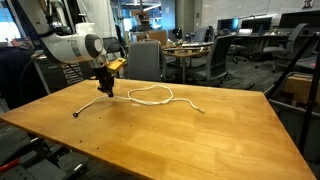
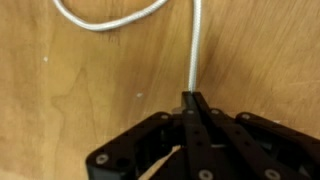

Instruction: Form a loose knot using the white rope

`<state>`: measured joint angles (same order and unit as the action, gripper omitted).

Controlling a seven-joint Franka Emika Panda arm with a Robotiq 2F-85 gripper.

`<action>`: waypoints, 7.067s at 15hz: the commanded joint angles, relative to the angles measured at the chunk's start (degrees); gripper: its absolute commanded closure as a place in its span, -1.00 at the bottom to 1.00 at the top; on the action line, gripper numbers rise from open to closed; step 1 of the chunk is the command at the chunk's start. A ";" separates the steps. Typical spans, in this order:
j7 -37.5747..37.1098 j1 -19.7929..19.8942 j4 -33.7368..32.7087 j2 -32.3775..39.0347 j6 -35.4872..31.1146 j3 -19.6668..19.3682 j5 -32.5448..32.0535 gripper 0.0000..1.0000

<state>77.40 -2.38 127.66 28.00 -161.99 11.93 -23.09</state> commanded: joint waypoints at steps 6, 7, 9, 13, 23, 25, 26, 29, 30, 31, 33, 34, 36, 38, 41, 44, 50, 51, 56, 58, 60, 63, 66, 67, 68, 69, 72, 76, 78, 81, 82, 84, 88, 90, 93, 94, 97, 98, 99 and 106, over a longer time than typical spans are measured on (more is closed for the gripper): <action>5.24 0.75 3.77 -15.79 -6.59 10.43 3.17 0.97; 5.59 0.52 4.48 -17.53 -8.08 12.41 4.01 0.98; 6.31 0.30 5.45 -20.18 -11.30 16.39 5.16 0.98; 8.23 0.84 6.07 -21.51 -18.40 22.48 5.93 0.98; 12.30 8.64 7.69 -17.27 0.07 14.83 2.33 -0.33; 12.83 5.53 6.91 -17.06 5.14 5.35 0.42 -0.64; 12.24 5.57 6.15 -16.49 8.06 2.78 -0.94 -0.80; 10.26 4.41 3.50 -13.40 16.88 -4.13 -3.04 -1.00; 11.00 4.39 2.79 -12.41 20.30 -4.91 -1.60 -1.00; 13.28 4.76 2.21 -11.36 22.93 -5.11 0.40 -1.00; 12.78 4.84 4.47 -12.66 19.82 -5.80 -0.32 -1.00; 12.78 4.84 4.03 -11.90 20.45 -5.85 -0.24 -1.00; 18.41 4.74 3.33 -14.70 32.76 -5.85 -0.68 -1.00; 28.66 9.03 5.03 -18.68 35.94 -2.97 0.26 -1.00; 40.51 15.83 5.38 -22.98 35.97 1.79 0.28 -1.00; 52.79 20.06 5.23 -26.28 33.32 3.15 1.68 -1.00; 66.45 14.36 2.82 -27.13 34.79 -4.23 8.94 -1.00; 69.45 13.21 2.16 -27.37 35.39 -5.45 11.07 -1.00; 84.55 10.25 7.95 -30.88 33.85 -10.20 5.45 -1.00; 78.68 6.91 11.18 -30.06 30.26 -8.76 1.53 -1.00; 81.68 6.72 13.92 -31.38 27.03 -9.95 -1.42 -1.00; 79.74 4.51 18.29 -31.21 20.48 -9.27 -5.65 -1.00; 78.05 3.90 16.16 -28.36 22.26 -9.52 -4.72 -1.00; 78.05 3.73 16.52 -28.42 21.99 -9.49 -4.79 -1.00; 78.05 3.71 16.64 -28.49 21.86 -9.50 -4.81 -1.00; 78.05 3.71 16.68 -28.60 21.80 -9.52 -4.82 -1.00; 78.04 3.70 16.72 -28.86 21.73 -9.54 -4.84 -1.00; 65.37 3.93 13.01 -26.57 28.42 -9.72 -10.03 -1.00; 59.59 3.89 10.22 -24.92 32.81 -10.08 -12.20 -1.00; 55.42 2.86 6.19 -23.23 43.99 -9.48 -9.61 -1.00; 67.09 3.25 6.40 -23.62 42.88 -9.14 -5.12 -1.00; 62.74 3.20 8.11 -24.01 40.61 -9.79 -7.24 -1.00; 53.79 2.94 7.25 -22.87 39.60 -9.80 -3.31 -1.00; 49.56 3.22 5.98 -21.36 39.15 -10.01 -0.67 -1.00; 43.78 3.56 4.38 -19.59 39.34 -10.28 3.64 -1.00; 42.27 3.70 4.08 -19.43 39.42 -10.30 5.43 -1.00; 42.20 3.58 5.02 -19.74 39.70 -10.10 5.35 -1.00; 41.62 3.65 4.79 -19.60 39.70 -10.12 5.84 -1.00; 41.25 3.68 4.67 -19.53 39.70 -10.13 5.99 -1.00; 26.11 3.70 4.67 -18.86 36.10 -10.28 10.21 -1.00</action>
<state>109.31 1.45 132.77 8.86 -124.27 1.99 -16.00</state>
